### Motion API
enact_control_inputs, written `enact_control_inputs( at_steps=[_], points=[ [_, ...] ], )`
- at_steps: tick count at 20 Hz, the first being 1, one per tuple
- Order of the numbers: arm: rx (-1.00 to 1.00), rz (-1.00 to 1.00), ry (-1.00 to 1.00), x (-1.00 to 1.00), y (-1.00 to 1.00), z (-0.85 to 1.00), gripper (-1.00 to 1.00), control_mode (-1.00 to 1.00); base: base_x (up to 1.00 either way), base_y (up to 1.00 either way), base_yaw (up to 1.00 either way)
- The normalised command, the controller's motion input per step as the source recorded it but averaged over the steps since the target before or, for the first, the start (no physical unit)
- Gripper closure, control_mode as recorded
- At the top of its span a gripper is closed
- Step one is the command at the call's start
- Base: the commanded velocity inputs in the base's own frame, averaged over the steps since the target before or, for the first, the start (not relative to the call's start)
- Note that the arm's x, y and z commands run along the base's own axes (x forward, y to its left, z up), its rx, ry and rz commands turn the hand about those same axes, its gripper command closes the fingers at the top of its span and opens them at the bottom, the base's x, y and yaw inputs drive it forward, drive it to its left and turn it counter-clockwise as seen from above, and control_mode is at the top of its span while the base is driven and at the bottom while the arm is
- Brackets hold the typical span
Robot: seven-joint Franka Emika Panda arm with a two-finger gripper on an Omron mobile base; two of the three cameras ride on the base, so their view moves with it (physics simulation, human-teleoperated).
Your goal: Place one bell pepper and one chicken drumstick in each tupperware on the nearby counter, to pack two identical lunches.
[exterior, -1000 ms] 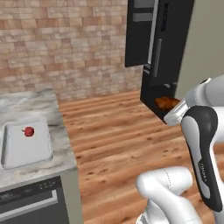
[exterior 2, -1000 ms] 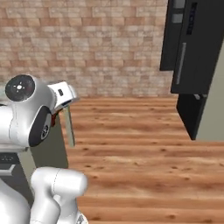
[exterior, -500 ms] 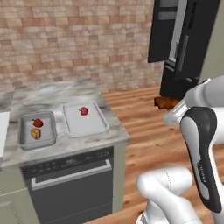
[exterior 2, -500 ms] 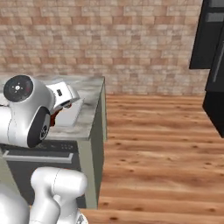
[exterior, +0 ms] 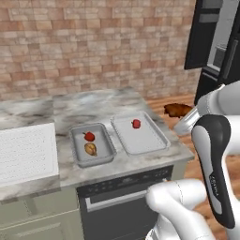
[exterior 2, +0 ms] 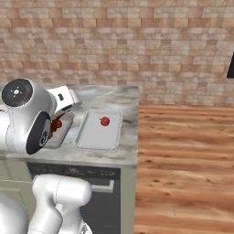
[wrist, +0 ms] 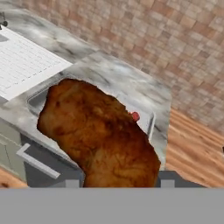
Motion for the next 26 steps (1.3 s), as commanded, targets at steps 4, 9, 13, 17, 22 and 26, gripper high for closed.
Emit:
enact_control_inputs(
  at_steps=[4, 9, 13, 17, 22, 26],
  points=[
    [0.0, 0.0, 0.0, 0.0, 0.0, 0.0, 1.0, 1.0, 0.71, 0.16, 0.02],
    [-0.01, -0.01, 0.01, 0.06, -0.04, -0.13, 1.0, -1.0, 0.37, -0.05, -0.03],
    [-0.07, -0.02, 0.17, 0.23, -0.06, -0.97, 1.0, -1.0, 0.0, 0.0, 0.0],
    [-0.07, 0.0, 0.24, 0.14, 0.0, -0.95, 1.0, -1.0, 0.0, 0.0, 0.0],
    [-0.01, 0.01, 0.25, 0.4, -0.02, -0.67, 1.0, -1.0, 0.0, 0.0, 0.0],
    [0.0, 0.02, 0.29, 0.49, -0.14, -0.6, 1.0, -1.0, 0.0, 0.0, 0.0]
  ],
)
